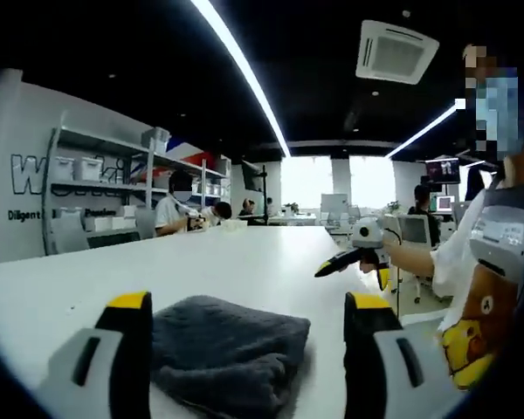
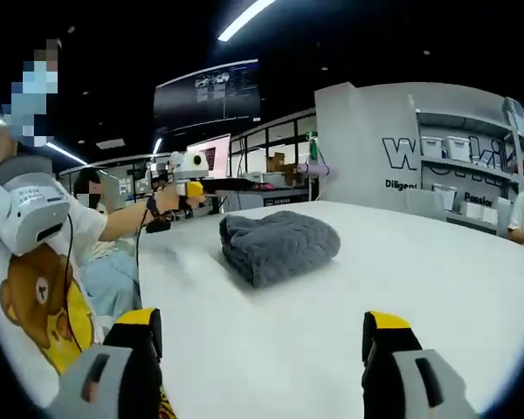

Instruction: Fold the towel on the table until its edges align and the towel forms a compact rectangular stack.

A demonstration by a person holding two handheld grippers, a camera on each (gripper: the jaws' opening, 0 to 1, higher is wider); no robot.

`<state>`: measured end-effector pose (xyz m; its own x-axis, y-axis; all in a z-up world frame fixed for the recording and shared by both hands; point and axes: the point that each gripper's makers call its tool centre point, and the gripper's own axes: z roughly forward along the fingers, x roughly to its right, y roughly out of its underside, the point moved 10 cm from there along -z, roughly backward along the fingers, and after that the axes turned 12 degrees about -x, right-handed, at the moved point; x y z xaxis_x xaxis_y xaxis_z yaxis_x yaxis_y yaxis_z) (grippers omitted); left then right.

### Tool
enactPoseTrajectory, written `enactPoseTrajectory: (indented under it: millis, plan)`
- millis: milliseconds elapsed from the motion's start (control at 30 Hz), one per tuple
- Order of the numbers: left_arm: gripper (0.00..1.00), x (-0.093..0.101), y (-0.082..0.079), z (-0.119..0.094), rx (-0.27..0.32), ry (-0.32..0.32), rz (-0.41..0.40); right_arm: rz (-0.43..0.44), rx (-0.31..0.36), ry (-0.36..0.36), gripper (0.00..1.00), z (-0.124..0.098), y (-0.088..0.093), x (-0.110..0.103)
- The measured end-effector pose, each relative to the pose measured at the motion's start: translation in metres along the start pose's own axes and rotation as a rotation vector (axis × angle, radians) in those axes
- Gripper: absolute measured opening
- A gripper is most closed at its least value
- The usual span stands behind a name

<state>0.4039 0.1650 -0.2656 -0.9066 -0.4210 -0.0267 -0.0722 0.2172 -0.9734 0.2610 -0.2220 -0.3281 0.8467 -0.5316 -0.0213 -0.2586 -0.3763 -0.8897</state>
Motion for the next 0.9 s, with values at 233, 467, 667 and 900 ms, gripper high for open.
enactPoseTrajectory:
  millis: [233,467,667,900]
  plan:
    - [0.85,-0.029,0.004,0.043,-0.015,0.08,-0.034,-0.001,-0.007,0.014,1.0,-0.004,0.005,-0.001]
    - [0.61,-0.03,0.028,0.054,-0.097,0.144,-0.008,-0.012,-0.003,0.028,1.0,-0.002,0.002,-0.004]
    - [0.45,-0.036,0.046,0.037,-0.11,0.162,-0.027,-0.024,-0.005,0.023,1.0,0.004,0.001,-0.007]
    - [0.67,-0.043,0.067,0.026,-0.161,0.143,0.003,-0.031,-0.016,0.013,1.0,0.006,0.003,-0.007]
